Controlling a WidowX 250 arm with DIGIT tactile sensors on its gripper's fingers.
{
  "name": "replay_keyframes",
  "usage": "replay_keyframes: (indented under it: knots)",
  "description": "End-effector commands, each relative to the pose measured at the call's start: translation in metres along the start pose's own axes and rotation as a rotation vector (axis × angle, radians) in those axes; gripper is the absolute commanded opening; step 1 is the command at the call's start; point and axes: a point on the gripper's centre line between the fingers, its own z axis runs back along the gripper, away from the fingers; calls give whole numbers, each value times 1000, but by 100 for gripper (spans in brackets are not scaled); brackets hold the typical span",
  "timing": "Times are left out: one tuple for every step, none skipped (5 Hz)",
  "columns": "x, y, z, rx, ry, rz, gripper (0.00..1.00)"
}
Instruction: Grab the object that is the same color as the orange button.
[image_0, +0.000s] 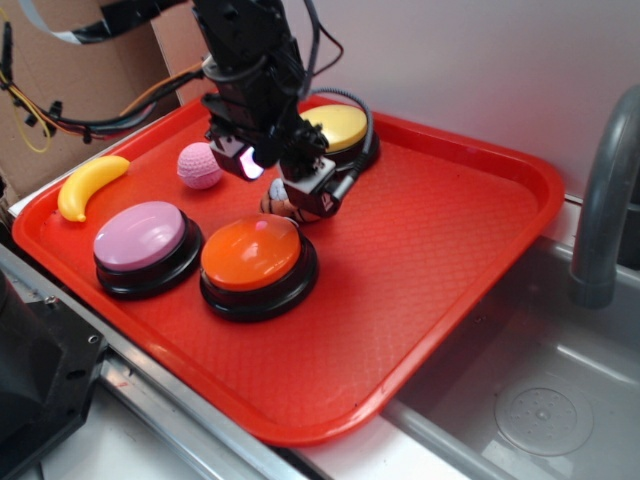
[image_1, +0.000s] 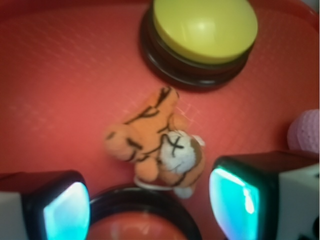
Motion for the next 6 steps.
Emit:
replay_keyframes:
  knots:
    - [20, -2, -21, 45, -17, 5, 100]
    - [22, -1, -26, 58, -8, 27, 100]
    - [24, 2, -30, 57, 1, 51, 100]
    - [24, 4, -30, 48, -1, 65, 0]
    - [23, 6, -31, 42, 20, 81, 0]
    - [22, 9, -27, 25, 33, 96, 0]
